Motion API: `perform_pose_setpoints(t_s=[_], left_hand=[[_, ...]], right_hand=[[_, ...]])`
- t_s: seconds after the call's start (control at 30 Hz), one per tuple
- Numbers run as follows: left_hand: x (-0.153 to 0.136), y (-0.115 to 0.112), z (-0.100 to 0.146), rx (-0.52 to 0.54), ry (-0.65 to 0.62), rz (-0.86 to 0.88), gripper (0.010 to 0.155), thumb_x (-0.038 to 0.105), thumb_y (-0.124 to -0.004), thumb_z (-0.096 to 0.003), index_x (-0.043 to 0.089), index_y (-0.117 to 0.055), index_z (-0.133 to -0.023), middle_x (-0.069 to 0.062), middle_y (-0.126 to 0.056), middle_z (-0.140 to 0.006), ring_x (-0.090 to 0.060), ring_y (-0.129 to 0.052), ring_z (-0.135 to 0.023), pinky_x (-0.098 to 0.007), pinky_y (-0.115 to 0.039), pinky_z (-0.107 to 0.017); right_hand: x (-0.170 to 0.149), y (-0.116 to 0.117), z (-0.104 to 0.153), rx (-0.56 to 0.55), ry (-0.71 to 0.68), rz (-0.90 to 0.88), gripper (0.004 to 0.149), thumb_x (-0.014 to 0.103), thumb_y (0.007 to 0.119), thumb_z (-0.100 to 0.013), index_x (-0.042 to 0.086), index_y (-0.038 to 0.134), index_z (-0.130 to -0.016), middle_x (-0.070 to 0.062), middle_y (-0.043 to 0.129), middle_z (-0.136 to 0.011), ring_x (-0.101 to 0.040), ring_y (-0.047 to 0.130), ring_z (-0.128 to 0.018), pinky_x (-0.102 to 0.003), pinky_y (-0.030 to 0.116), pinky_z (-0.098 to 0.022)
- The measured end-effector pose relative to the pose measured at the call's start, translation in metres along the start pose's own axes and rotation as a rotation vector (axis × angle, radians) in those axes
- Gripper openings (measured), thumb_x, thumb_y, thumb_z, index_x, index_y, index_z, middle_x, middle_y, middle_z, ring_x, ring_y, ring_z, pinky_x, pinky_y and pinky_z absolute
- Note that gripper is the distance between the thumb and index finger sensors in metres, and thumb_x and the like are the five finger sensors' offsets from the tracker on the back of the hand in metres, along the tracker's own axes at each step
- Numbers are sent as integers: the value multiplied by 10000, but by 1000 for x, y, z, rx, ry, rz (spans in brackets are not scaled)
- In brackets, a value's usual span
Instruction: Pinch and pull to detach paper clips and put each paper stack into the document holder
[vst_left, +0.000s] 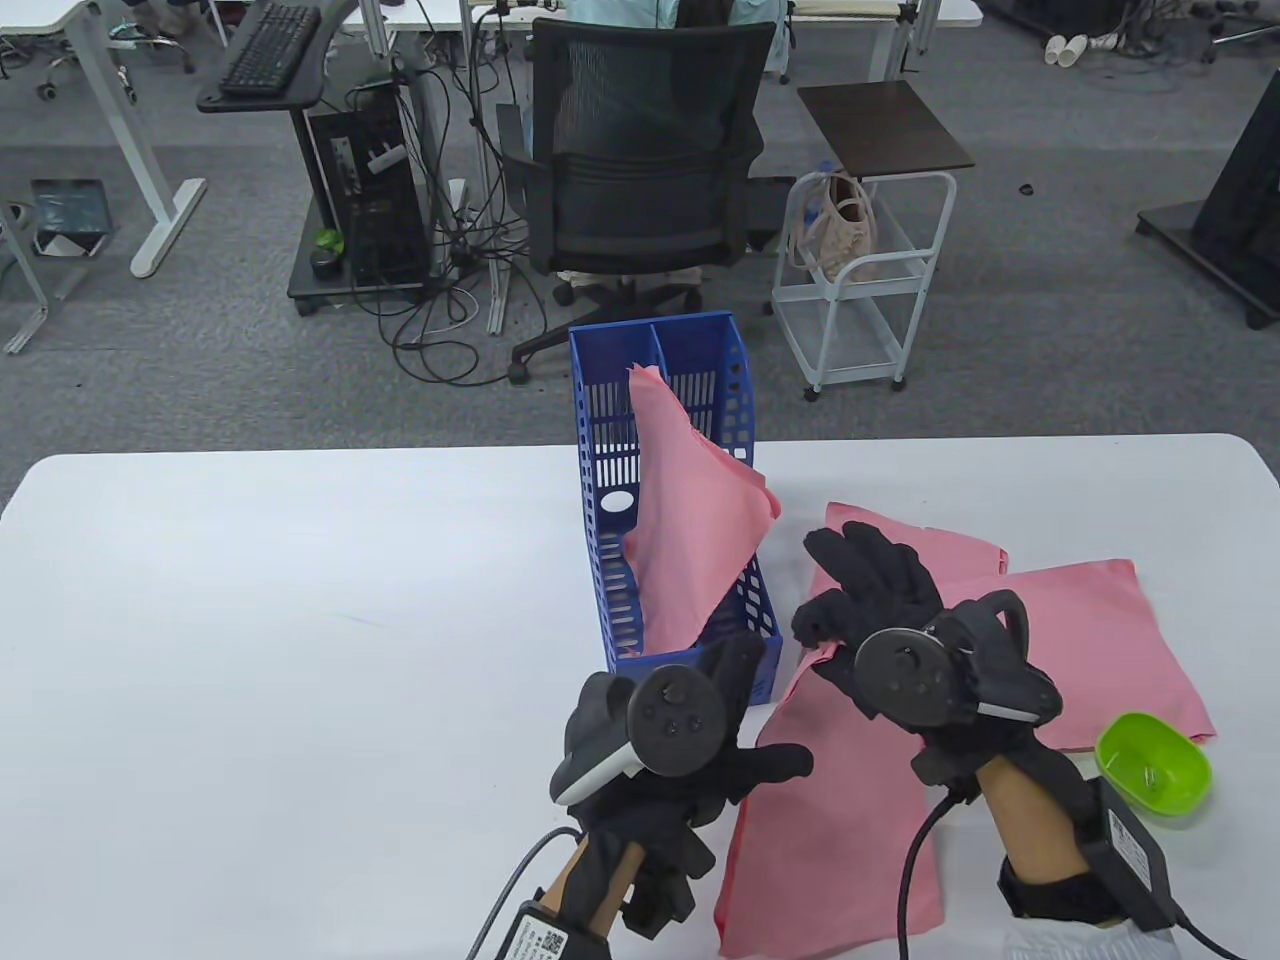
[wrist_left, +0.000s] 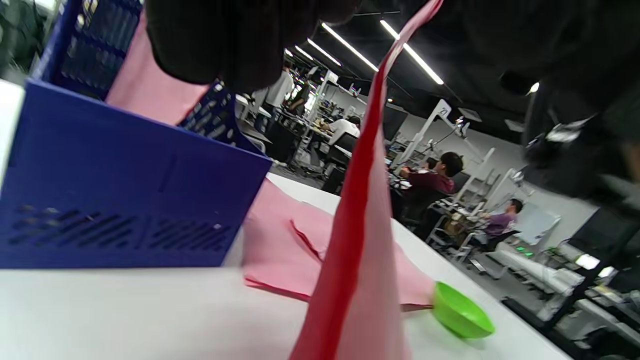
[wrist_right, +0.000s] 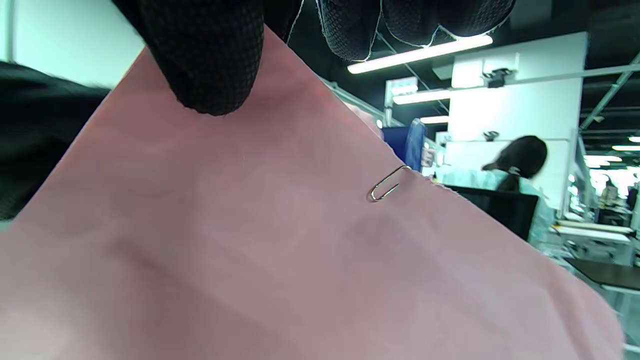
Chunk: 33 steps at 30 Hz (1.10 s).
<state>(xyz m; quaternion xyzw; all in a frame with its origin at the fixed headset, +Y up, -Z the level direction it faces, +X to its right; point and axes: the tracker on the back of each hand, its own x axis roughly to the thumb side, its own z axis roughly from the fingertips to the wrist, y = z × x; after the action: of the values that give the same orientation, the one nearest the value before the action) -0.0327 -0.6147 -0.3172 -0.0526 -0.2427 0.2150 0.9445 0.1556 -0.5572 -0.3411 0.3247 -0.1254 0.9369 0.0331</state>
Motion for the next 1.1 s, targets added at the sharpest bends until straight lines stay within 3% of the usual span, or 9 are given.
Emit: perform_pose_setpoints(t_s=[0.13,0.27,0.6,1.1], left_hand=[[-6,3,1,53,51,-32,790,506,-697,-542,82,-476,-1172,-230,-685,-1110,-383,-911,-881,-513,-789,-640],[-15,8,2,14,14,82,490,368,-690,-581,165,-741,-1024,-127,-920,-906,-267,-1027,-705,-423,-856,-549],[-22,25,21,32,-37,33,432,343,-704,-560,229,-809,-963,-78,-974,-851,-235,-1049,-676,-418,-863,-548],[-24,37,31,83,-48,0,426,345,-704,-559,244,-817,-958,-59,-976,-855,-230,-1042,-697,-427,-852,-571]], right_hand=[[18,-7,2,-68,-75,-36,414,379,746,-553,282,623,-936,-249,363,-1218,-548,350,-1090,-638,414,-788],[28,-11,2,-90,-122,-55,404,388,744,-549,313,631,-930,-224,433,-1215,-515,439,-1096,-602,474,-790],[23,-5,6,-73,-86,-68,550,435,730,-537,235,611,-1035,-137,642,-1141,-390,725,-1010,-502,631,-750],[11,9,16,-69,-57,-110,377,414,725,-541,261,763,-884,-53,844,-976,-291,912,-831,-410,750,-648]])
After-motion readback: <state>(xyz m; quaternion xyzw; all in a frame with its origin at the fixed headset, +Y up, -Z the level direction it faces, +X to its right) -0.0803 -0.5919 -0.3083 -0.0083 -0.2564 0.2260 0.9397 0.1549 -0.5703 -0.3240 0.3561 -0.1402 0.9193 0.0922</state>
